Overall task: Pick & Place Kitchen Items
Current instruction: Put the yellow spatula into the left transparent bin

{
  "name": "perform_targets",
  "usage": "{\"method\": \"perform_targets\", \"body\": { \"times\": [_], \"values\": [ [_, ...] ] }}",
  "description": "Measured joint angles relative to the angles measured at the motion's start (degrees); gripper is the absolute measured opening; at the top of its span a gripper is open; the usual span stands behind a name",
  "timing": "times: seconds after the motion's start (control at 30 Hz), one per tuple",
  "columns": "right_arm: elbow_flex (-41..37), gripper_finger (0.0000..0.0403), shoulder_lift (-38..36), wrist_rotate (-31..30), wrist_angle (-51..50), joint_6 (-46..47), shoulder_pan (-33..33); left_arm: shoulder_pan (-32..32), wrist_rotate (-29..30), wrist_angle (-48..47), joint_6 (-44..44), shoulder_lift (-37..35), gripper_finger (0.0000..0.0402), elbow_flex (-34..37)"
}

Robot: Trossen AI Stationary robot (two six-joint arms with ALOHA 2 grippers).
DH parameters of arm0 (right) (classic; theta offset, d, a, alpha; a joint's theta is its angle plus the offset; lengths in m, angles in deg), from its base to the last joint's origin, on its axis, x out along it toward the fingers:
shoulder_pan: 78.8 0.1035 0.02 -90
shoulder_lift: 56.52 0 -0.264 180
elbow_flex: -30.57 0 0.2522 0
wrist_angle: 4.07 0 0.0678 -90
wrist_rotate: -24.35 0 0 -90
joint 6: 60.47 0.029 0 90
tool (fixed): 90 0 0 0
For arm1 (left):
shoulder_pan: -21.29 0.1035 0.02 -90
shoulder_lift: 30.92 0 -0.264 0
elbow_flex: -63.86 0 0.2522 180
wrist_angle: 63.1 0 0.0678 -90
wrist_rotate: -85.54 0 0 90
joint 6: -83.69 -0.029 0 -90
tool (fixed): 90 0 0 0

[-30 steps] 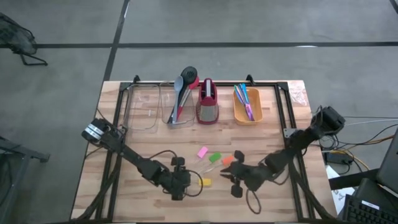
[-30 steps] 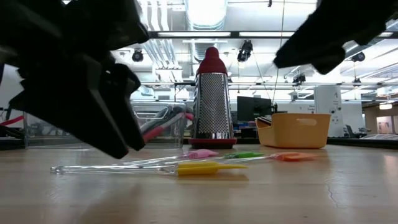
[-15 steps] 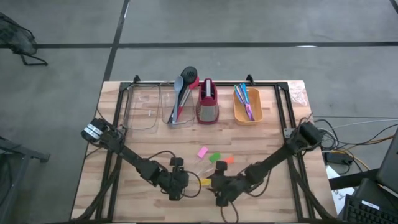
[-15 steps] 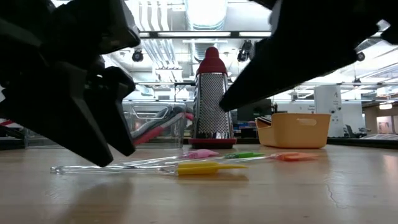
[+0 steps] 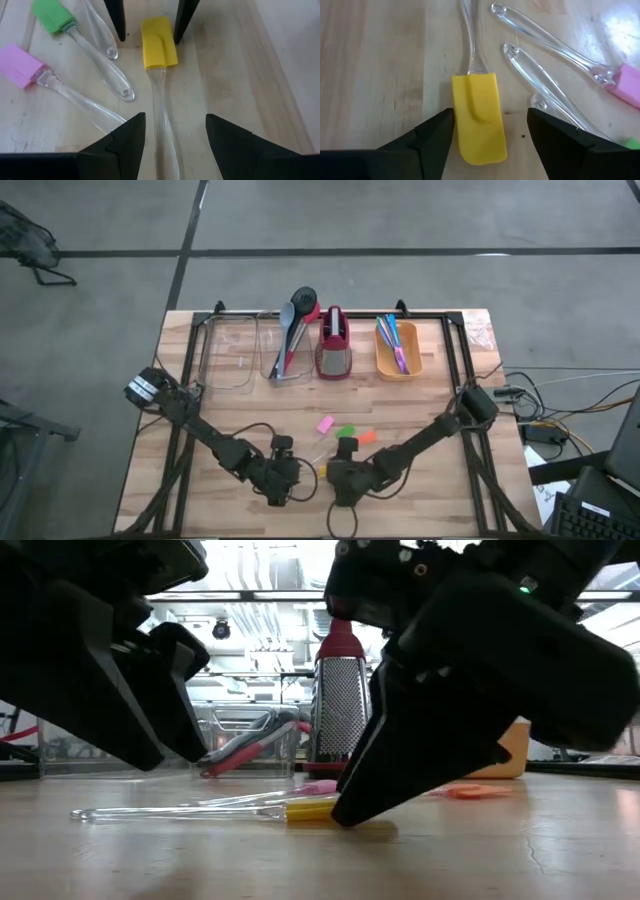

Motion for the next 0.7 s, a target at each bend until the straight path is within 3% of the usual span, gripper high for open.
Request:
{"method": "perform_targets", "body": {
  "times": [0.17, 0.47, 0.7],
  "values": [
    [-0.17, 0.0202, 0.92, 2.92, 0.19, -0.91, -0.41, -0.02, 0.11, 0.07, 0.01, -0.04, 0.0213, 0.0],
    [-0.12, 0.0029, 2.09, 7.2, -0.04, -2.98, -1.12, 0.0, 0.77, 0.07, 0.03, -0.09, 0.0213, 0.0],
    [-0.19, 0.0009, 2.02, 7.13, 0.16, -2.93, -1.14, -0.12, 0.31, -1.59, -0.11, -1.6, 0.0213, 0.0]
  ]
}}
